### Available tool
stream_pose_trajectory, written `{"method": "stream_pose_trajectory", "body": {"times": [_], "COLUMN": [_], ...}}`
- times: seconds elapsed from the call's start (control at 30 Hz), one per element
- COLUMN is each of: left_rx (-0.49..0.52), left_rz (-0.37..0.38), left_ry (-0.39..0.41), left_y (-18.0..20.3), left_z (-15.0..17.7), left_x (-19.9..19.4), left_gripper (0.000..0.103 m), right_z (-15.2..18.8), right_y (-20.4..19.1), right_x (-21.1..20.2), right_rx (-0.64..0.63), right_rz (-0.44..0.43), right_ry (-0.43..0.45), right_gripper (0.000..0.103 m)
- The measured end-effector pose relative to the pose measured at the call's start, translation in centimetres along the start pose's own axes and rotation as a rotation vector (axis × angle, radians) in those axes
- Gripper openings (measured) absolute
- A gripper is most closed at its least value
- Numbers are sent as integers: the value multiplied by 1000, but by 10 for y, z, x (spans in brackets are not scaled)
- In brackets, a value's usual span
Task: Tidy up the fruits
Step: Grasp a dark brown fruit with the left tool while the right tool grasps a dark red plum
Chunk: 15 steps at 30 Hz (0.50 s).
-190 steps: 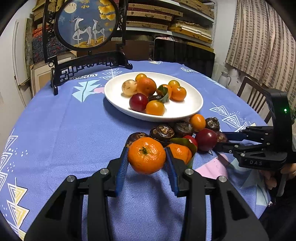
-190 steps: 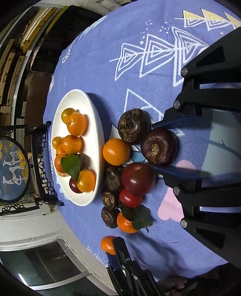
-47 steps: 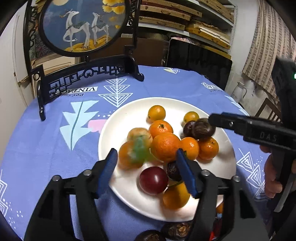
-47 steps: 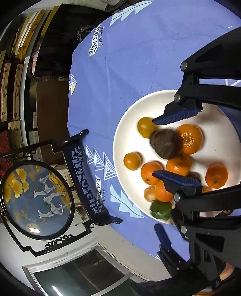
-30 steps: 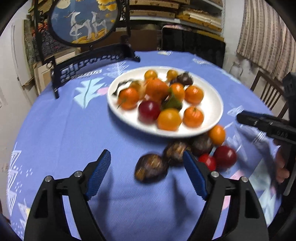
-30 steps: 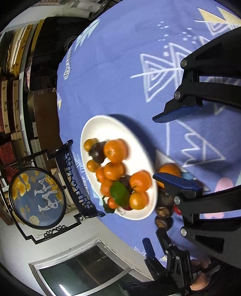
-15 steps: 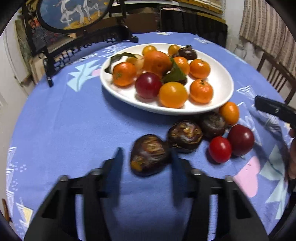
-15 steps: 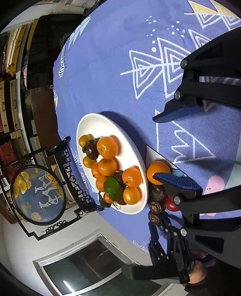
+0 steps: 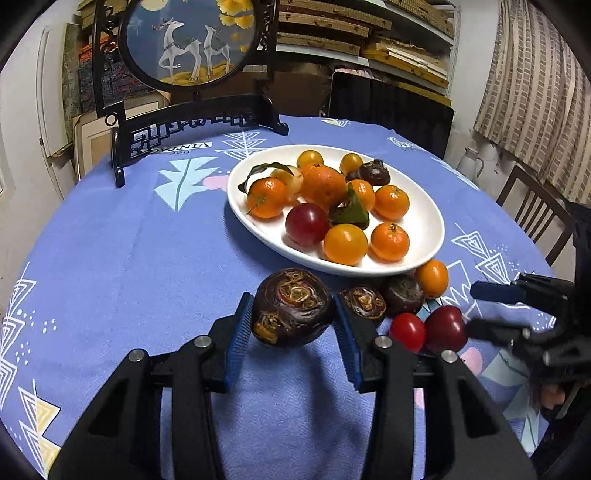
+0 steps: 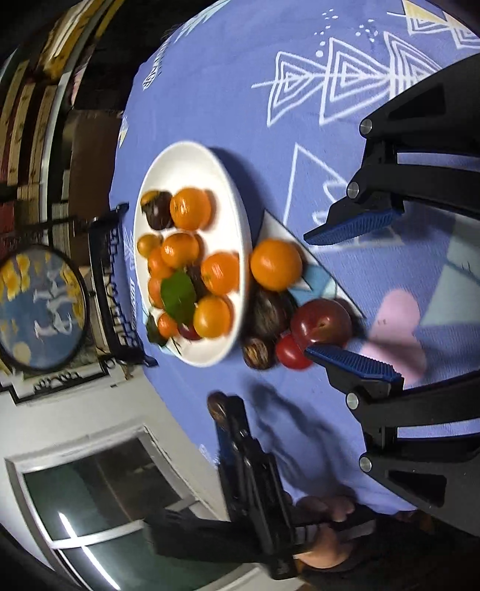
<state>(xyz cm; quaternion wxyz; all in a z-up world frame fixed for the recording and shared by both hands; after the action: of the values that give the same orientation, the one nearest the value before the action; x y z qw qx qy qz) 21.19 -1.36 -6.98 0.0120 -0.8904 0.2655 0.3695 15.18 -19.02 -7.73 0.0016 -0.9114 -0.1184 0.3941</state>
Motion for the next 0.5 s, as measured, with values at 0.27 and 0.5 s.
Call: {"method": "stream_pose_trajectory", "body": {"times": [0.27,0.5], "left_rx": [-17,-15], "left_rz": [13,17], "left_ry": [14,21], "left_y": [-4,-3], "left_z": [1,1], "left_x": [-4,-5], "left_gripper": [43,43], "right_z": [9,9], "right_y": [-24,-29], "right_x": [-3,13], "right_rx": [-70,-80], "right_rz": [-10,27], "right_ry": [-19,-76], "right_gripper": [56,40]}}
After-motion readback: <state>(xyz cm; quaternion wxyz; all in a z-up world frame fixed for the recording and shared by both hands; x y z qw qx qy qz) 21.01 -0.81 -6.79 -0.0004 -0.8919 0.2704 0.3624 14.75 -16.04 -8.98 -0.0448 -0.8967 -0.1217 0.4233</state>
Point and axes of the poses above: each gripper's, at about its wrist camera, not at the fingertips, and x roughly the way its jaws point, y to its right, z to its underside, the point moved 4 cm from there along x, roughly the way its jaws point, and after that the axes turned 9 degrees about z, right-handed, at the moved point
